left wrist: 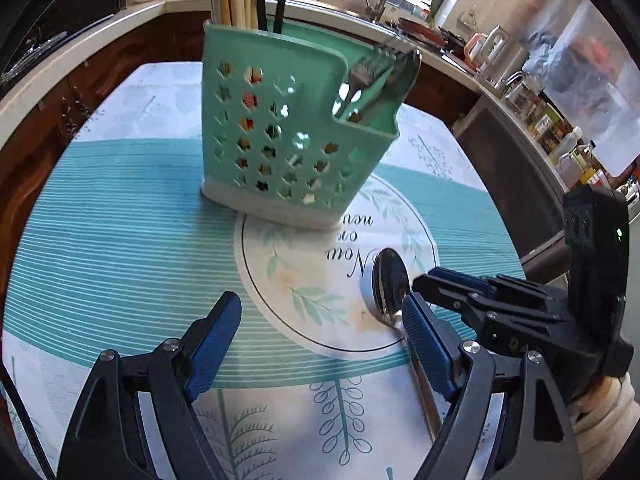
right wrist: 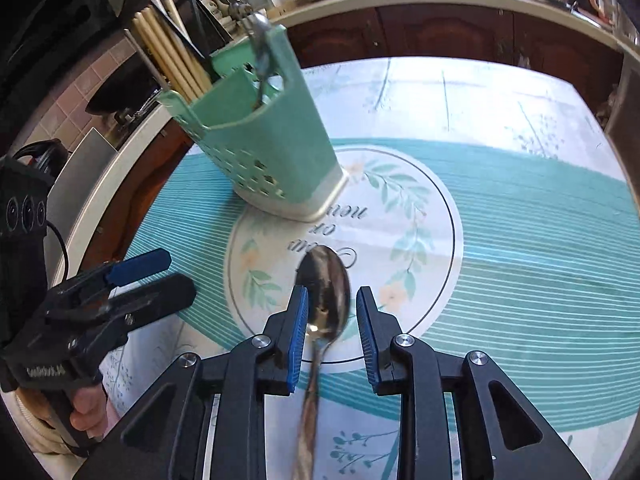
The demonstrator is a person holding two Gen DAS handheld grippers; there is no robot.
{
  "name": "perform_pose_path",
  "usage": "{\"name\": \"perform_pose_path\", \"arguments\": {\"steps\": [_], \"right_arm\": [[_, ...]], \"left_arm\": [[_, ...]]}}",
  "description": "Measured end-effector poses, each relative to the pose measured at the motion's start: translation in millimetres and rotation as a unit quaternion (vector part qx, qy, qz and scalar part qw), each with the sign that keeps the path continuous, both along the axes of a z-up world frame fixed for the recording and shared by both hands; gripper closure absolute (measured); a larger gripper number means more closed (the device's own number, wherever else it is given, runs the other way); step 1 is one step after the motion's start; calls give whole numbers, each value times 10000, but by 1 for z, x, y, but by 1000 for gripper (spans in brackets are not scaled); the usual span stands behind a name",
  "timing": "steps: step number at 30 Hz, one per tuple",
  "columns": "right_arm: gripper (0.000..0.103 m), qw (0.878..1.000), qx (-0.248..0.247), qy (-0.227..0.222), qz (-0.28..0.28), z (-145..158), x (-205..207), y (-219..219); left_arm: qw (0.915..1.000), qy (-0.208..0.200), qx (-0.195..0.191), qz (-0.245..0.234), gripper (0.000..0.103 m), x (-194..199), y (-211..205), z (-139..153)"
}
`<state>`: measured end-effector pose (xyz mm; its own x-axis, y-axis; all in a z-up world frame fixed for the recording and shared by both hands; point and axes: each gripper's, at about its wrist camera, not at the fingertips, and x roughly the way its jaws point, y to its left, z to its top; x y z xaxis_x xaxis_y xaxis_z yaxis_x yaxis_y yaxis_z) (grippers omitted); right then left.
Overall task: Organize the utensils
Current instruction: 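Lower the right tool onto the silver spoon handle and close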
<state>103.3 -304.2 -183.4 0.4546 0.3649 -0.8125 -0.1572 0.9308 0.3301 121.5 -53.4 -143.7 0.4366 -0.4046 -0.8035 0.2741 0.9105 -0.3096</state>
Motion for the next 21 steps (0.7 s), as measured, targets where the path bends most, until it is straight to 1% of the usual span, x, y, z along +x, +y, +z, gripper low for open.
{"name": "perform_pose_path", "arguments": {"steps": [3,6,9,16,17,19,21], "right_arm": [[78,9998,122,72,139,-14,9,-5],[77,9989,314,110,332,-18,21,-6],[76,9970,431,121,638,-24,30,-5],[76,9913,540,-73,1202,-24,40,-2],[79,9906,520,-92,1259,-25,40,-1],[95,9890,483,-65,1399,-27,40,3],[99,9885,513,-149,1413,-27,37,3]], "left_arm": [[9999,134,12,3,22,0,-3,-10],[9997,239,-4,6,22,2,-5,-16],[9996,271,-15,19,22,4,-6,-18],[9995,297,-51,7,22,8,-9,-18],[9995,300,-41,7,22,8,-10,-19],[9995,312,-28,5,22,10,-12,-19],[9995,328,-13,20,22,10,-13,-20]]}}
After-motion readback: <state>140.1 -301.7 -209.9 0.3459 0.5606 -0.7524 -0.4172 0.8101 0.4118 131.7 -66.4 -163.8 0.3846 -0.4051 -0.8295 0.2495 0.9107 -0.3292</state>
